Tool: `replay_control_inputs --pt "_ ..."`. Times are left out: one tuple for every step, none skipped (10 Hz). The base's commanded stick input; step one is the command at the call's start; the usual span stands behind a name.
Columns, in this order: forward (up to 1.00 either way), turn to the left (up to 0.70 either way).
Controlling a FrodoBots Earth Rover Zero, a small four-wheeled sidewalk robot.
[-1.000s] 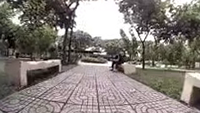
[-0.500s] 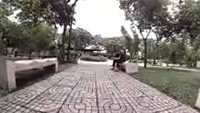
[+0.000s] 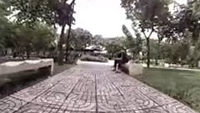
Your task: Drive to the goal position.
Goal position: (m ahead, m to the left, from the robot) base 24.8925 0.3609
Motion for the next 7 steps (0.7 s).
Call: replay_control_inputs --pt "0.7 0.0" --pt "0.7 0.0" --pt "0.7 0.0" --pt "0.7 0.0" --pt "0.7 0.0" --pt "0.7 0.0" --pt "0.7 0.0"
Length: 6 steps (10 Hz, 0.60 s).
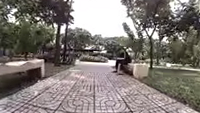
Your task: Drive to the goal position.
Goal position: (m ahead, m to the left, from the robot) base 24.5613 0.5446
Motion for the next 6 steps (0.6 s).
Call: replay_control_inputs --pt "0.7 0.0" --pt "0.7 0.0" --pt "0.7 0.0" --pt "0.7 0.0" --pt "0.7 0.0" --pt "0.7 0.0"
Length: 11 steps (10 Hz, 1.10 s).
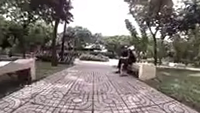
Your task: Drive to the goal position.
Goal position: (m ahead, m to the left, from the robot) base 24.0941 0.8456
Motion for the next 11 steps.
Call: replay_control_inputs --pt "0.7 0.0" --pt "0.7 0.25" --pt "0.7 0.27" --pt "0.7 0.12" --pt "0.7 0.0" --pt "0.7 0.0" --pt "0.7 0.0" --pt "0.7 0.0" --pt "0.7 0.0" --pt "0.7 0.0" --pt "0.7 0.0"
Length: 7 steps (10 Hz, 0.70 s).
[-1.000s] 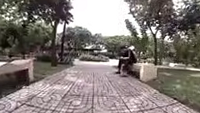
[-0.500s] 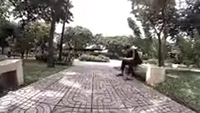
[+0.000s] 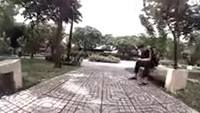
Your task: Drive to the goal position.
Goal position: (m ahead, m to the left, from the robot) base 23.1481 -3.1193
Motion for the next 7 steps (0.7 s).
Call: replay_control_inputs --pt "0.7 0.0" --pt "0.7 0.0" --pt "0.7 0.0" --pt "0.7 0.0" --pt "0.7 0.0" --pt "0.7 0.0" --pt "0.7 0.0"
